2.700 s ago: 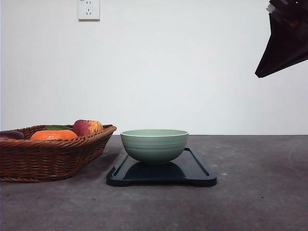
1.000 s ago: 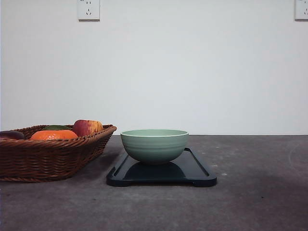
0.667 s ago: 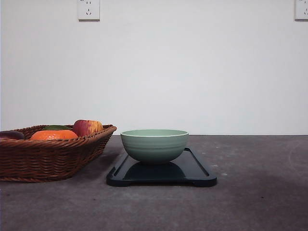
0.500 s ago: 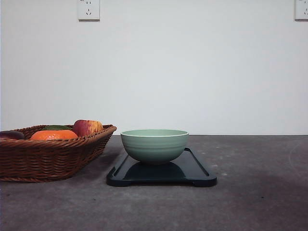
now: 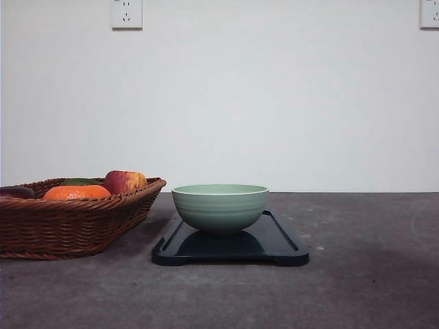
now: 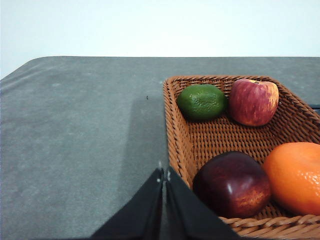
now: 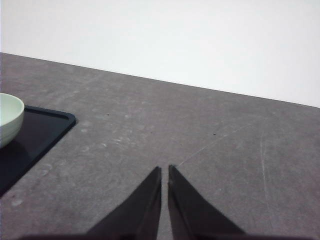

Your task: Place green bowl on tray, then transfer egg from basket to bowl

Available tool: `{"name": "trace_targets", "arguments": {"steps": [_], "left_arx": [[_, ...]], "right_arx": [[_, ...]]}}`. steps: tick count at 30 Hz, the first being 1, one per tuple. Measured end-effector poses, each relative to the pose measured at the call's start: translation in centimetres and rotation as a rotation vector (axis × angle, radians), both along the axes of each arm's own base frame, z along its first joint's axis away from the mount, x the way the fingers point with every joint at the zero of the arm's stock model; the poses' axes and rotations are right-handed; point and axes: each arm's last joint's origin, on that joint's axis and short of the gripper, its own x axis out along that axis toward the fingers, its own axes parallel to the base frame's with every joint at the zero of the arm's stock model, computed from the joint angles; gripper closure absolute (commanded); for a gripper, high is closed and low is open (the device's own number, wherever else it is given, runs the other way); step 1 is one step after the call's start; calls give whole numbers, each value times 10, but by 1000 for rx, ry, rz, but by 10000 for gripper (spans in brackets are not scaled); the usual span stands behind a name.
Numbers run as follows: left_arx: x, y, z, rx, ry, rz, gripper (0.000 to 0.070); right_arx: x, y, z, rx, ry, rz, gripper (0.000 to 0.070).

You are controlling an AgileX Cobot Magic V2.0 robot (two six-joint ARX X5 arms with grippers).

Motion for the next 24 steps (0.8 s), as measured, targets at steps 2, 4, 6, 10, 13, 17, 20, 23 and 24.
{"name": "trace_targets", "arguments": {"steps": [2,4,6,10,13,17,20,23,24], "left_arx": [[0,0,0,0,0,0,700],[0,0,0,0,0,0,700],[0,0,0,0,0,0,700],[0,0,0,0,0,0,700],[0,0,0,0,0,0,700],[0,0,0,0,0,0,700],[0,0,0,0,0,0,700],[0,0,0,0,0,0,700],[0,0,0,0,0,0,700]], "right_arx": [[0,0,0,0,0,0,685],[0,0,0,0,0,0,684],[0,0,0,0,0,0,684],[0,0,0,0,0,0,684],[0,0,0,0,0,0,684],[0,0,0,0,0,0,684],[0,0,0,0,0,0,684],[0,0,0,0,0,0,684],[0,0,0,0,0,0,684]]}}
